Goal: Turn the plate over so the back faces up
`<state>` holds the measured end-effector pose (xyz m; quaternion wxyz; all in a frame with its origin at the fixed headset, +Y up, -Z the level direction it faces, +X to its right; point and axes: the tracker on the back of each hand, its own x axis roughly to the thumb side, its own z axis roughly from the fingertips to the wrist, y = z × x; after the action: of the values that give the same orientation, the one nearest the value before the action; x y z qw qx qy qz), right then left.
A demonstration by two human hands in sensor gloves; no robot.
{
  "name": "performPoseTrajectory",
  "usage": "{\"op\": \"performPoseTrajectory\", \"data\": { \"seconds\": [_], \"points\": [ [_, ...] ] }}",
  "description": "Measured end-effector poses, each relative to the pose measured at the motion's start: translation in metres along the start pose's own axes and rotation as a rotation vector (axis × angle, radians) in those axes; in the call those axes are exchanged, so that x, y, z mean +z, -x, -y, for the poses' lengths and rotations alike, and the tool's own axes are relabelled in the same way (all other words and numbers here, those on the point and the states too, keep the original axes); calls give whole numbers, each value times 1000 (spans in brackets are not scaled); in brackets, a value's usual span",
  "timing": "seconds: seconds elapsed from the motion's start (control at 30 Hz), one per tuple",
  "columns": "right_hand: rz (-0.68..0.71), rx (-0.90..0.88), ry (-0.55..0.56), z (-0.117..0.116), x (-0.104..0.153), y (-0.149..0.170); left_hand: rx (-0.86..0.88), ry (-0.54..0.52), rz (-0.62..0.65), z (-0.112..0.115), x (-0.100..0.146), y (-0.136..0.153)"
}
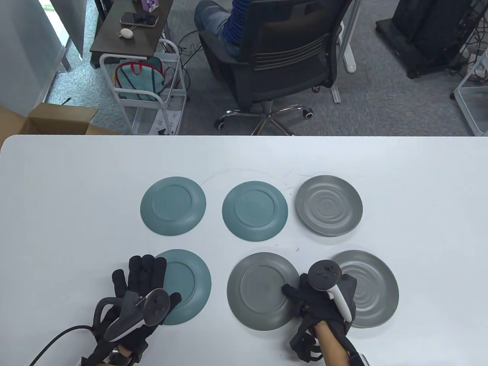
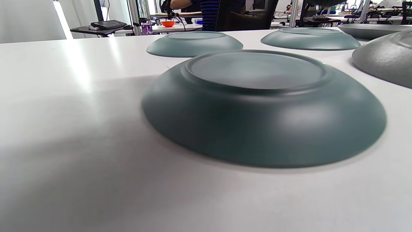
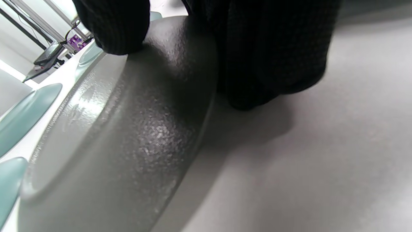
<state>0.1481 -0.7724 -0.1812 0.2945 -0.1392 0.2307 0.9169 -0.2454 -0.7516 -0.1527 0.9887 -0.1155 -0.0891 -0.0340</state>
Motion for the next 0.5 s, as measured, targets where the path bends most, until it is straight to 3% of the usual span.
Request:
{"op": "performPoseTrajectory", "data": {
  "seconds": [0.13, 0.5],
  "points": [
    [-1, 136, 39, 0, 0, -6, 0, 0, 1, 0, 0, 0],
    [-4, 305, 83, -3, 1, -15, -1, 4, 5, 0, 0, -1]
  ]
}}
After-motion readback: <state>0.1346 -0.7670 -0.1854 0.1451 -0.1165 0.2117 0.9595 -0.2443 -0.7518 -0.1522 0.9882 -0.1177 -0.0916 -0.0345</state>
